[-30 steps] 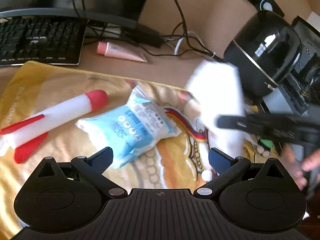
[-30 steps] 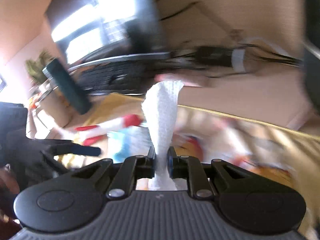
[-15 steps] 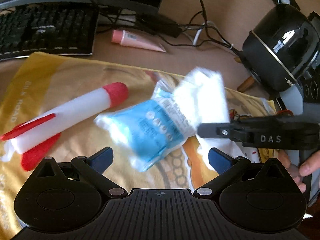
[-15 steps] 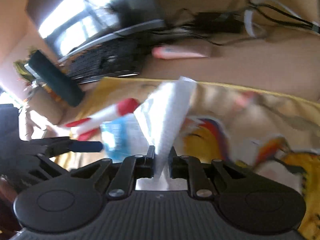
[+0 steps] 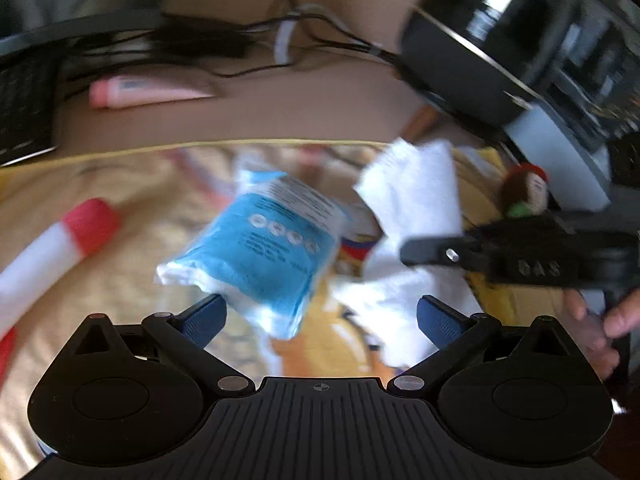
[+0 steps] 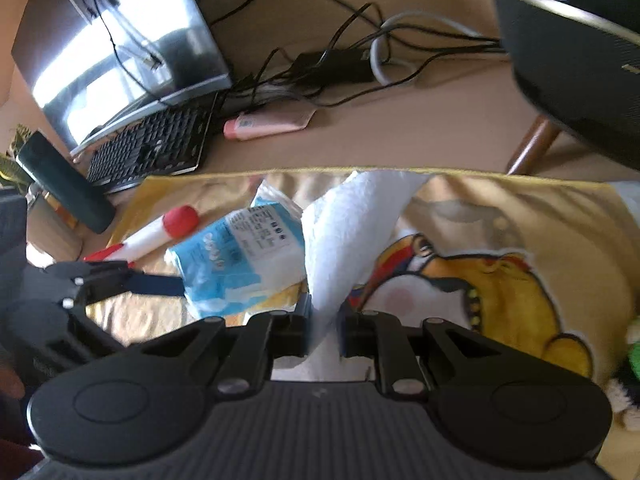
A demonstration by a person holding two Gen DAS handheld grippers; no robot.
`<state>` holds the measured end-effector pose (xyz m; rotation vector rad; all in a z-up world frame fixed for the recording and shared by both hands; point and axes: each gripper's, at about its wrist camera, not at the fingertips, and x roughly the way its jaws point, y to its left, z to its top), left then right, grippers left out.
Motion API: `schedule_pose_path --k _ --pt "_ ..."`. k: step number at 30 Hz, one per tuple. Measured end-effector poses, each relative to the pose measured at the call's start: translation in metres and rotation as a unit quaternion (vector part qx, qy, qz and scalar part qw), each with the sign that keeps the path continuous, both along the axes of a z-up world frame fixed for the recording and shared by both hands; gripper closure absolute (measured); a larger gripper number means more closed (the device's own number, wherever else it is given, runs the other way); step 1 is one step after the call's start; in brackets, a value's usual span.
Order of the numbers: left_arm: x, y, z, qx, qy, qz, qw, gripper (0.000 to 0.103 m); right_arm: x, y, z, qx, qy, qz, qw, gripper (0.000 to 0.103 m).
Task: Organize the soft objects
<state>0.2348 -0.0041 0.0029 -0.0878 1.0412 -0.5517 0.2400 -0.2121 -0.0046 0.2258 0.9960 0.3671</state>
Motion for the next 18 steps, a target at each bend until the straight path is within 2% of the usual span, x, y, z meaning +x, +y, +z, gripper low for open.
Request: schedule_pose_path --k 5,9,12,15,18 --pt "-0.007 0.011 -0.003 -0.005 0.012 0.014 0.9998 0.000 0.003 0.001 0.015 -0.010 -0.031 0.002 0.999 0.087" --pt "-0.012 0.020 -0.005 -0.009 0.021 0.025 0.9994 0.000 0.013 0.027 0.023 0.025 -0.046 0.048 0.997 0.087" --pt "-0.016 0.027 -0.007 -0.012 0.028 0.033 0.9990 0.000 0.022 0.057 0.017 0.057 -0.031 0.098 0.993 0.088" --pt "-0.012 0.028 -0.010 -0.020 0.033 0.041 0.9984 0.000 0.024 0.069 0.003 0.031 -0.018 0.102 0.994 0.090" --pt "-0.004 0.028 -0.012 -0.030 0.036 0.048 0.9977 0.000 0.021 0.057 0.000 0.042 -0.011 0.096 0.994 0.091"
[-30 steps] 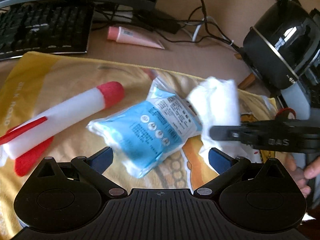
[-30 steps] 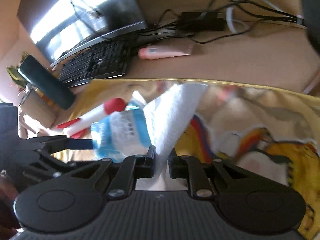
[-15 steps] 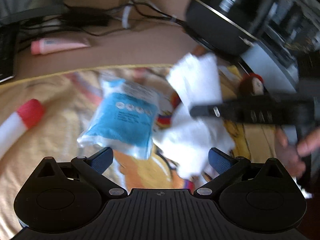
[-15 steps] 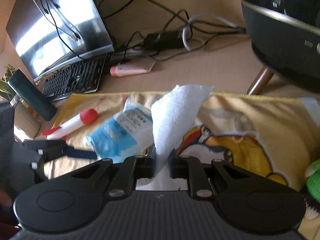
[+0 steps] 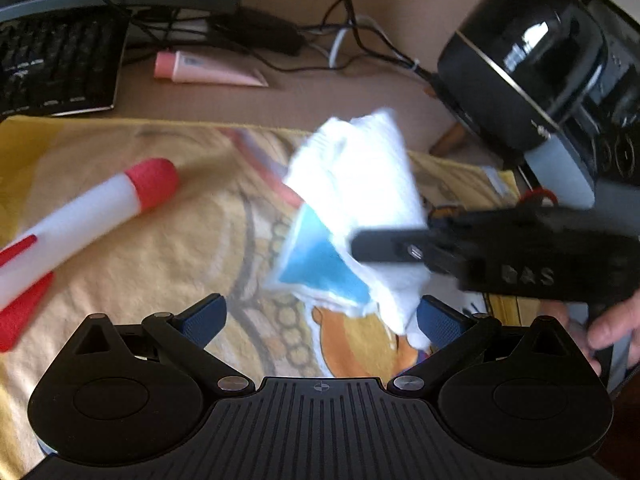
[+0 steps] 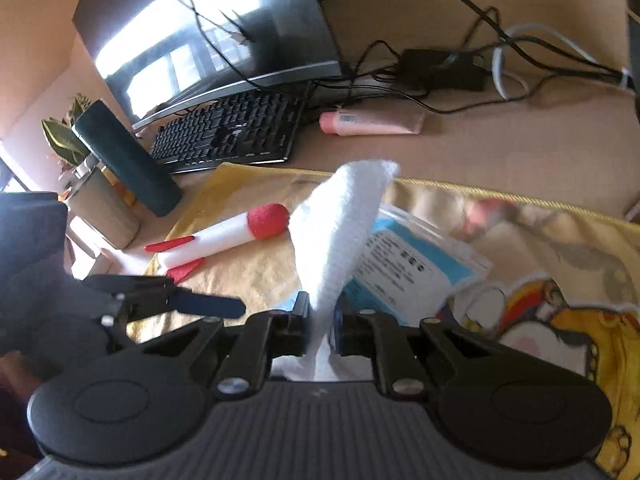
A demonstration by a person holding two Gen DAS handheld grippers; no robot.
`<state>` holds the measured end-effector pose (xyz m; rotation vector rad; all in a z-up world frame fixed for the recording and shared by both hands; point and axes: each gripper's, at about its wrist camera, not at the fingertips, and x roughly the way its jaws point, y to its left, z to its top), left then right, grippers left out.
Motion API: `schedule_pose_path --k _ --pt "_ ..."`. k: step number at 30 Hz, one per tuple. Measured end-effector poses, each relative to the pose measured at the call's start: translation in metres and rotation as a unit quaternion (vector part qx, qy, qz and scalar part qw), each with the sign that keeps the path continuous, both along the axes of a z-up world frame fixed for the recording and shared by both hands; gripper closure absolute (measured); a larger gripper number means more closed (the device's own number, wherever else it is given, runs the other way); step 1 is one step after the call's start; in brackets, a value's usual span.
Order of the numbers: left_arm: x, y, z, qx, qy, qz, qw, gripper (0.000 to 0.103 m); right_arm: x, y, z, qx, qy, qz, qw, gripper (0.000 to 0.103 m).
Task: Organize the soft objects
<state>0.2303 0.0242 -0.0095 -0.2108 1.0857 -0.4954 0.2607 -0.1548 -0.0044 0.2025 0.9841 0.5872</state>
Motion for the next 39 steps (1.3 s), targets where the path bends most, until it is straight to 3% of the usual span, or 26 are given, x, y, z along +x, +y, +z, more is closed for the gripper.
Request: schedule_pose_path --k 5,11,16,20,25,29,34,39 --pt "0.012 -0.001 -0.004 -0.016 0.005 0.012 0.9998 0.000 -0.008 -0.028 -0.007 -0.020 0.013 -0.038 0.999 0.088" --pt "0.022 -0.041 -0.002 0.010 -0.019 -0.032 0.9993 0.000 -0.019 -0.065 -0.012 -0.037 0.025 -0.095 0.994 0.088" --pt "0.014 -0.076 0.012 0.019 -0.071 -0.096 0.9927 0.000 -0.028 -0.092 0.008 -0.049 -0.009 -0.130 0.990 0.088" --pt "0.001 -0.097 0.014 0.016 -0.088 -0.150 0.9847 0.000 -0.029 -0.102 0.034 -0.052 -0.048 -0.142 0.987 0.088" --pt "-0.019 -0.119 0.019 0.006 -0.122 -0.209 0.9703 0.000 -0.017 -0.083 0.062 -0.026 -0.088 -0.092 0.991 0.088" --pt "-0.024 -0.128 0.022 -0.010 -0.139 -0.233 0.9625 0.000 0.003 -0.056 0.051 0.000 -0.061 -0.032 0.998 0.088" --pt "-0.013 -0.105 0.017 -0.014 -0.112 -0.187 0.9759 0.000 0.012 -0.044 0.013 -0.042 -0.012 -0.020 0.999 0.093" --pt "-0.002 -0.083 0.013 -0.019 -0.085 -0.140 0.9864 0.000 -0.011 -0.079 0.010 -0.037 -0.012 -0.065 0.997 0.093"
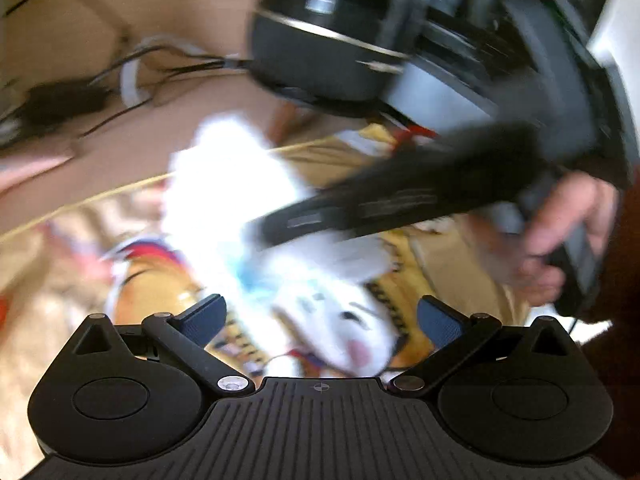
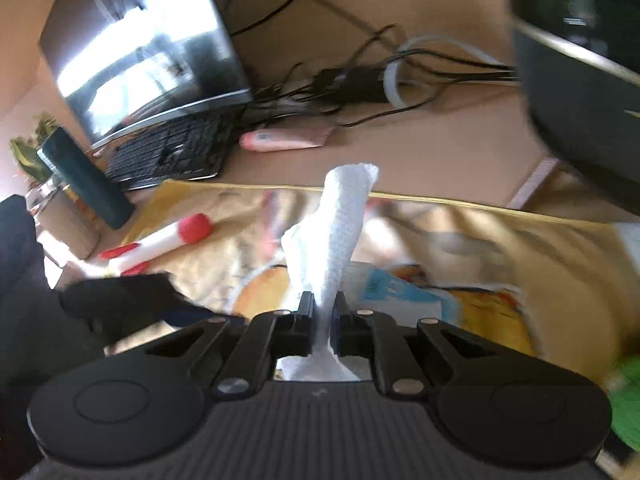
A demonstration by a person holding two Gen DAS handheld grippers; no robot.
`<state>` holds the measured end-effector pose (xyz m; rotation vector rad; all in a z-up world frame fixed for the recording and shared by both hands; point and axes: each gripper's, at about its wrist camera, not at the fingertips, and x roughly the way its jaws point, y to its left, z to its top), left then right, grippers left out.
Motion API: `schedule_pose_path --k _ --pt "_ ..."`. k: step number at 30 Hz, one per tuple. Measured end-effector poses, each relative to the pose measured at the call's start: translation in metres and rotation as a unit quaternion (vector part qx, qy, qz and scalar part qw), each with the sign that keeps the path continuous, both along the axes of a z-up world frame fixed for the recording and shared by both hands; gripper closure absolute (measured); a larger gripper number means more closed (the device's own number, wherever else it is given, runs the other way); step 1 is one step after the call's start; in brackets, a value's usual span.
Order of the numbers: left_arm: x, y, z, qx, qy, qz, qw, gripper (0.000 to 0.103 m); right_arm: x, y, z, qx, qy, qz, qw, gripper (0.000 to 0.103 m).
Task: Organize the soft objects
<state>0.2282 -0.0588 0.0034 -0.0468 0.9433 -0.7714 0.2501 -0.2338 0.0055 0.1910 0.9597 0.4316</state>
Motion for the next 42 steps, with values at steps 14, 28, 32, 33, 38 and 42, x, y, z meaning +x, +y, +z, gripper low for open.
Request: schedule_pose_path --k 14,28,32,33,38,42 --pt "0.063 -0.035 -0.019 0.014 0.064 0.035 0.9972 0.000 -0.050 -0.080 -0.015 -0.001 0.018 -0.125 0.992 0.092" --pt "-0.043 -0.055 0.012 0.028 -0.147 -0.142 0.9784 0.000 -0.038 -0.074 0.037 0.044 -0.061 -0.103 0.992 0.092" --pt "-0.057 -0.056 0.008 0.020 -0.137 -0.158 0.9776 0.000 -0.024 -0.046 0.032 0.050 -0.044 -0.061 0.996 0.092" --pt "-0.056 -0.058 0.008 0.019 -0.137 -0.156 0.9780 0.000 -0.023 -0.041 0.028 0.052 -0.036 -0.052 0.997 0.092" --pt "-0.048 -0.062 0.009 0.014 -0.121 -0.142 0.9824 0.000 -0.029 -0.041 0.011 0.023 -0.010 -0.056 0.998 0.092" --pt "-0.043 -0.063 0.014 -0.003 -0.119 -0.142 0.9828 0.000 -0.041 -0.077 0.001 -0.003 0.011 -0.119 0.993 0.092"
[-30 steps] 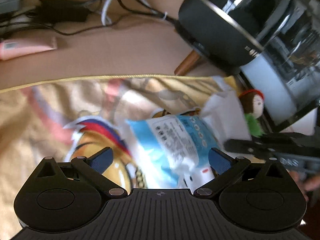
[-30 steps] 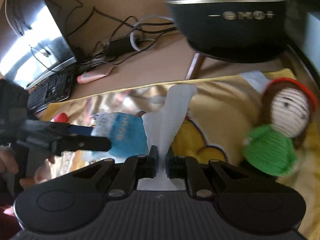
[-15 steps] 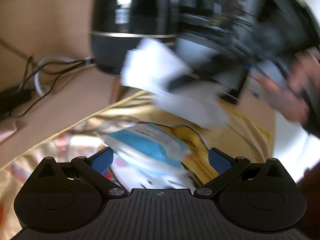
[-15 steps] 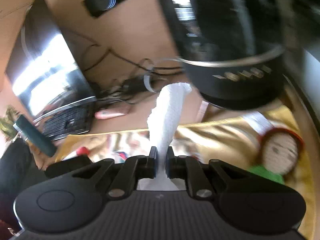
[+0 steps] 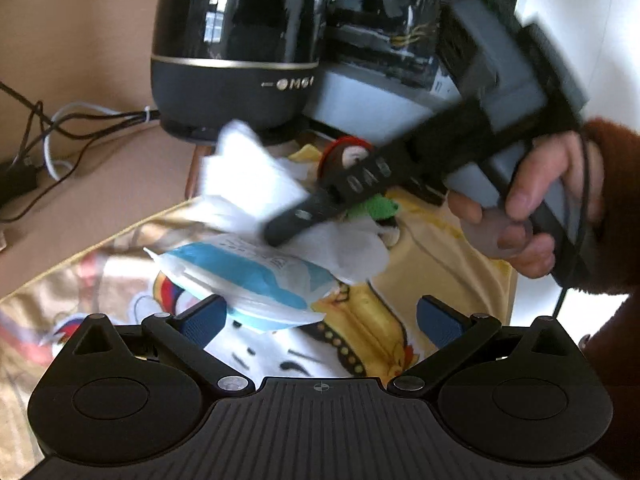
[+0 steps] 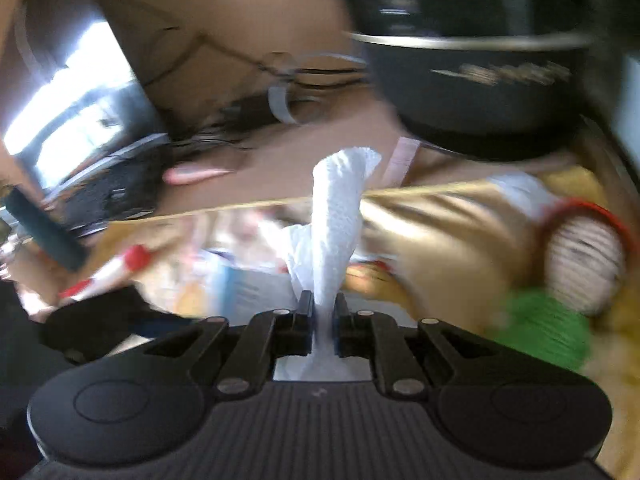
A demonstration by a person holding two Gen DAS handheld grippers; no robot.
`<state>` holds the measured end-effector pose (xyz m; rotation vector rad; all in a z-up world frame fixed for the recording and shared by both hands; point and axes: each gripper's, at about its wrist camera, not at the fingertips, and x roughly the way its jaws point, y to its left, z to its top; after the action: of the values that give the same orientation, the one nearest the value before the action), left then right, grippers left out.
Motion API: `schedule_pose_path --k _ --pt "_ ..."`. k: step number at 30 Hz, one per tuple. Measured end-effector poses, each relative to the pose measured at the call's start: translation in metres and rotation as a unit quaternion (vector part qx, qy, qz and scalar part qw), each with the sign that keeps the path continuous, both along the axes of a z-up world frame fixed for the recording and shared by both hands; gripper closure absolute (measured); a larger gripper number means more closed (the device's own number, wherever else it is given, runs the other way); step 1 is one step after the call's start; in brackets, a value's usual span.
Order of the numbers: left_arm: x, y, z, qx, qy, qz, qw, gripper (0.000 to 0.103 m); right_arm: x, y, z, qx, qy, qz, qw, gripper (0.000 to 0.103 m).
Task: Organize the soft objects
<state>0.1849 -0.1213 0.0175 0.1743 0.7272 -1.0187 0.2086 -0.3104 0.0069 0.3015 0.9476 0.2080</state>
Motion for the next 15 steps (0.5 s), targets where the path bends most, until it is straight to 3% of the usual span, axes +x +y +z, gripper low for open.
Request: schedule_pose_path --k 5,15 --pt "0.009 -0.021 0.011 -0.007 -0.016 -0.032 0.9993 0.000 -0.029 -0.036 -0.005 -0.005 0.009 -0.060 0.998 0.092" --pt "0.024 -0.059 -0.005 0.011 0.013 -0.059 0.9981 0.000 -0.067 -0.061 0.052 -0.005 -0.109 -0.110 0.988 0.092"
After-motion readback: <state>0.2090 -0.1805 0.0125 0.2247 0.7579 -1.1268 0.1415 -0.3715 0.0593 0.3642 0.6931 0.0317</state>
